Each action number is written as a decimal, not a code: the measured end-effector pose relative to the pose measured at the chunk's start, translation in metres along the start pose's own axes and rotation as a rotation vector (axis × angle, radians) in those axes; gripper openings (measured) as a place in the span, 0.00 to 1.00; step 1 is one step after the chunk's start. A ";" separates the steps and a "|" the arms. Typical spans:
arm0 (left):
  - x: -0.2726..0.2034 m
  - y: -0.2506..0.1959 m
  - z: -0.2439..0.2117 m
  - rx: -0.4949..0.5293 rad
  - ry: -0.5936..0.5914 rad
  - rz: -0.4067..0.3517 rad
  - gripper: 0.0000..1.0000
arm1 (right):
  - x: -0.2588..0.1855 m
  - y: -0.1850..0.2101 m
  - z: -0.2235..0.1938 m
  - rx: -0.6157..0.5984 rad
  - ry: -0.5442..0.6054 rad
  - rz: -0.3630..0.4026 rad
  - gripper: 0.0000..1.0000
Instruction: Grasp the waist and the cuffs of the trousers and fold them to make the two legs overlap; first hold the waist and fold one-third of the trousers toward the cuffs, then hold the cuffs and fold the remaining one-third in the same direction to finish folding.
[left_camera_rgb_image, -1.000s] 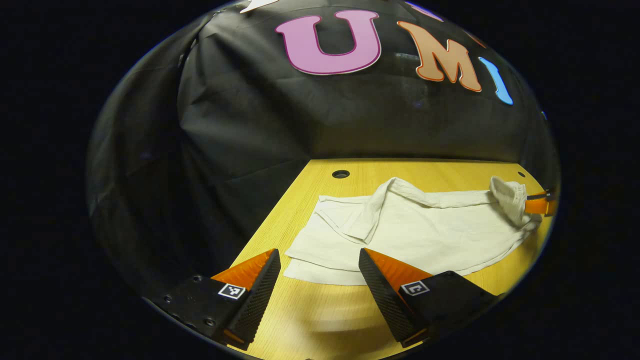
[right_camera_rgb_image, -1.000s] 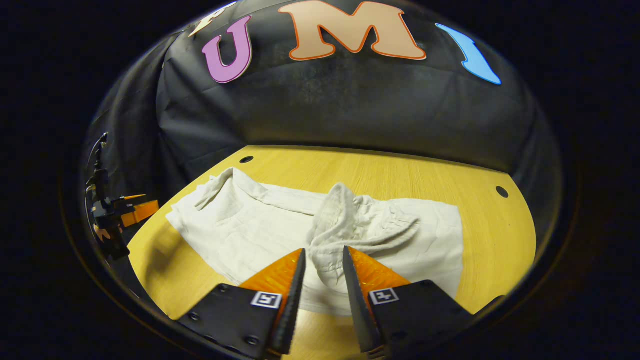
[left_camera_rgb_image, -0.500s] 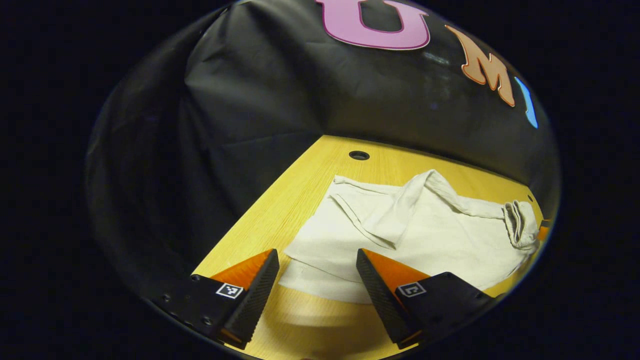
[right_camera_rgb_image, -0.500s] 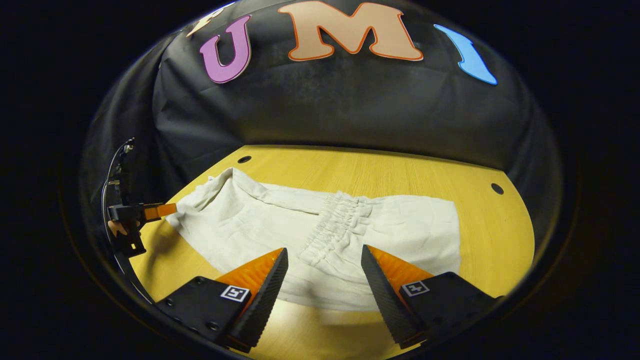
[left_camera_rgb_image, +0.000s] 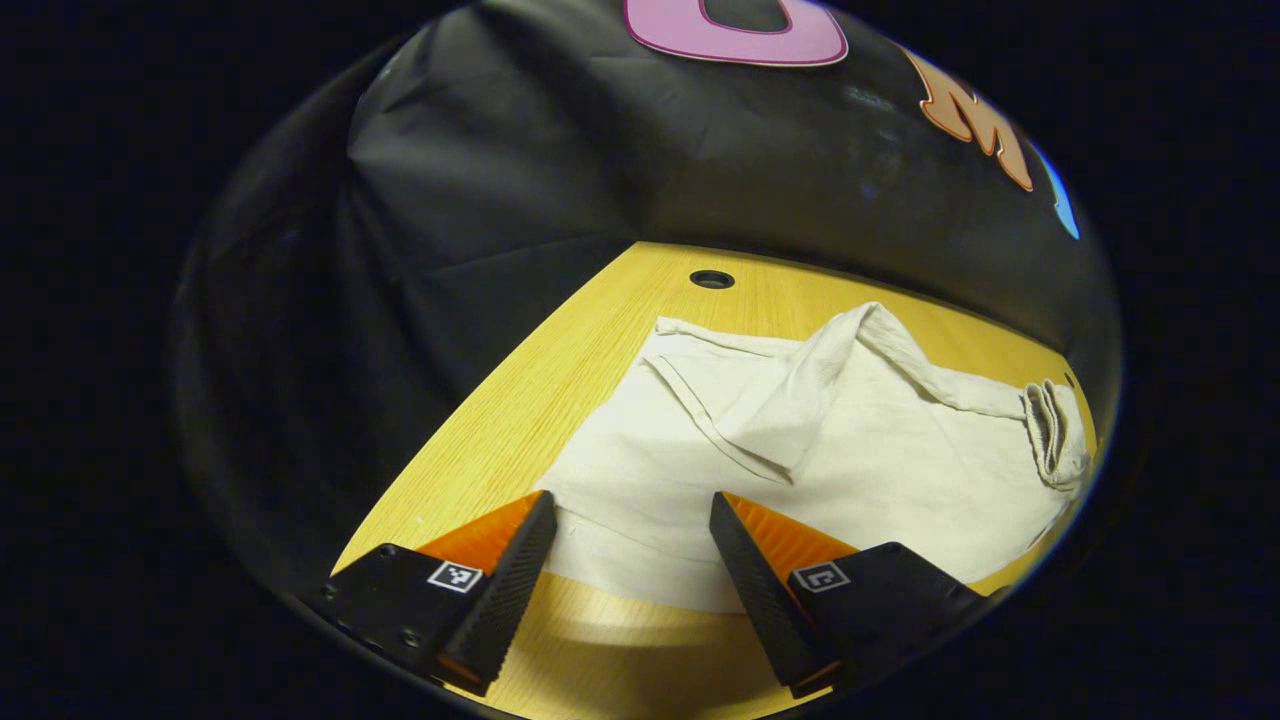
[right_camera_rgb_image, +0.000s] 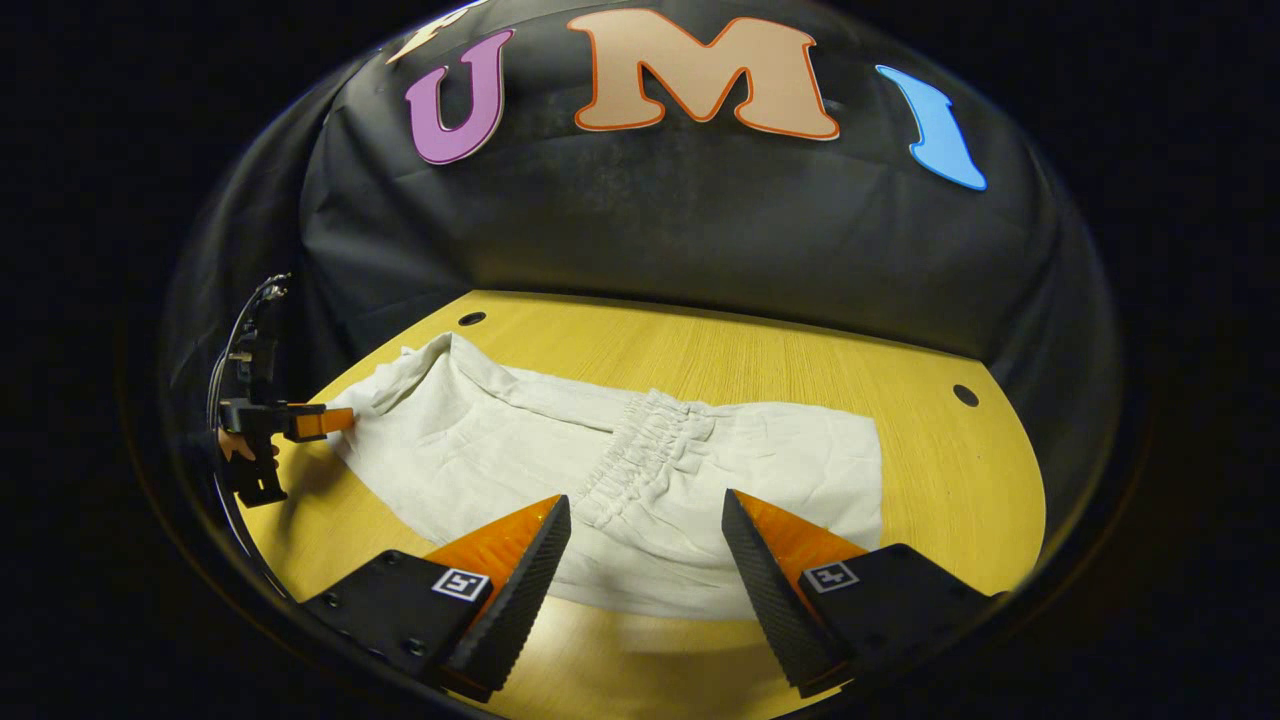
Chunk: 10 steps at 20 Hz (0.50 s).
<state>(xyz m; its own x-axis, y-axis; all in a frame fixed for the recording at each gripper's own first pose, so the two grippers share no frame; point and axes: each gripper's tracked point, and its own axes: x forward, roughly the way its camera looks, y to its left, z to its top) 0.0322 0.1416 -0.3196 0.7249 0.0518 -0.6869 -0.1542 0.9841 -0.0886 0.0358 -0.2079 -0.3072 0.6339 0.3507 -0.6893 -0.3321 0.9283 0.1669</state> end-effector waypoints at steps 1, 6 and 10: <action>-0.002 0.001 0.003 0.003 0.002 -0.010 0.88 | -0.003 -0.002 0.000 -0.004 0.001 -0.001 0.94; -0.017 0.013 0.018 -0.009 -0.001 -0.087 0.27 | -0.011 -0.014 -0.001 0.007 -0.003 -0.008 0.94; -0.013 0.009 0.022 -0.093 -0.016 -0.080 0.00 | -0.020 -0.030 -0.001 0.029 -0.009 -0.025 0.94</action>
<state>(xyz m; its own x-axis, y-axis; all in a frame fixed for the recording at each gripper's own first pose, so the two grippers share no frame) 0.0362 0.1531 -0.2962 0.7481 -0.0231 -0.6632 -0.1560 0.9653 -0.2096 0.0322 -0.2431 -0.2987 0.6481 0.3284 -0.6871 -0.2960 0.9399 0.1701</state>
